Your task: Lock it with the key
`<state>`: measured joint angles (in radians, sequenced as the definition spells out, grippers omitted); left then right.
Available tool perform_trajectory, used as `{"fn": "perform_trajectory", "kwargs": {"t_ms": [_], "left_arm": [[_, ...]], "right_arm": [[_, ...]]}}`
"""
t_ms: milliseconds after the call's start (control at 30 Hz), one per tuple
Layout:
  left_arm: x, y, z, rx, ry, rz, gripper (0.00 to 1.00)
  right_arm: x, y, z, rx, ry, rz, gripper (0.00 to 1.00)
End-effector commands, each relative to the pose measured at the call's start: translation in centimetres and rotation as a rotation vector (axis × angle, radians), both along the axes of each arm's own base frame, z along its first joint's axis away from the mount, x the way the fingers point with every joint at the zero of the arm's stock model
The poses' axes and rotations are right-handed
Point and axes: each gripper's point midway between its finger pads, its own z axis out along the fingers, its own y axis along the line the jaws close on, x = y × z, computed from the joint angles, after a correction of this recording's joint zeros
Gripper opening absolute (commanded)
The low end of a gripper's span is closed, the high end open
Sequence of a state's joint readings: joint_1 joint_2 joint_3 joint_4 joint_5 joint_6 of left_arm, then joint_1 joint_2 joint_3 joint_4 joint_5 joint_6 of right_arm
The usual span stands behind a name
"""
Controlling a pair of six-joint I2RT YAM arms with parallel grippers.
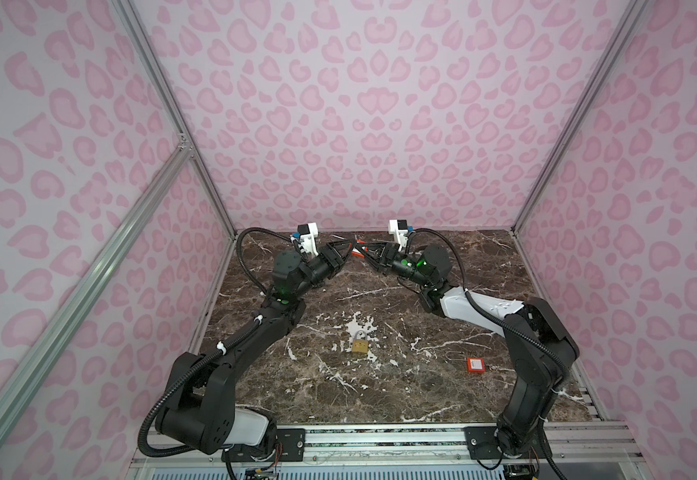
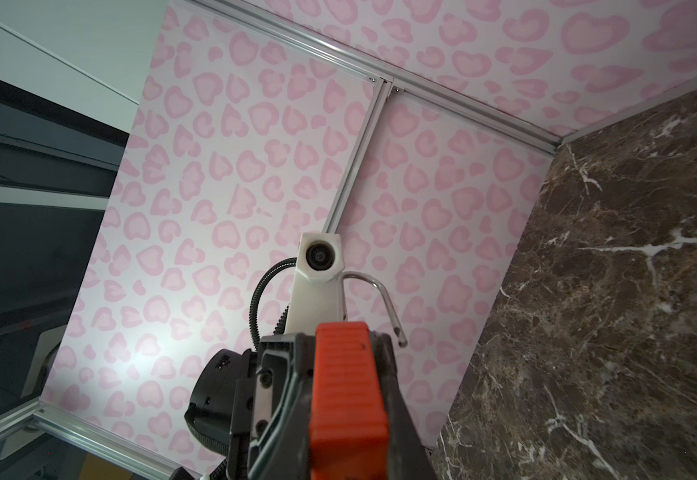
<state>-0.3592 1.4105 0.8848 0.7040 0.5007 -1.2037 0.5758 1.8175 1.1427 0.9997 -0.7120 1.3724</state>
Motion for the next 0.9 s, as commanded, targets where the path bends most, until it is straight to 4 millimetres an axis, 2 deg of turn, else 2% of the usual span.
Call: {"fn": "perform_trajectory", "kwargs": {"t_ms": [0,267,400,533,733,867], "left_arm": [[-0.2,0.4,1.6,-0.001,-0.055,0.01,0.46],[0.5,2.9,1.5,0.032,-0.06,0.054,0.52],[1.0,4.6,1.0,0.055,-0.045,0.082,0.53],[1.2,5.9,0.6,0.056,-0.036,0.103,0.54],[1.1,5.7,2.1,0.047,-0.073,0.064,0.54],[0.9,5.2,2.5,0.046,-0.083,0.028,0.55]], "right_arm": [[-0.5,0.1,0.8,0.013,-0.049,0.014,0.14],[-0.7,-0.6,0.9,0.015,-0.051,0.009,0.12],[-0.5,-1.7,1.2,0.028,-0.056,-0.016,0.12],[-0.6,-1.8,1.1,0.022,-0.053,-0.002,0.11],[-1.6,-0.9,0.1,0.007,-0.033,0.041,0.11],[-2.2,-0.1,0.3,0.007,-0.043,0.071,0.11]]}}
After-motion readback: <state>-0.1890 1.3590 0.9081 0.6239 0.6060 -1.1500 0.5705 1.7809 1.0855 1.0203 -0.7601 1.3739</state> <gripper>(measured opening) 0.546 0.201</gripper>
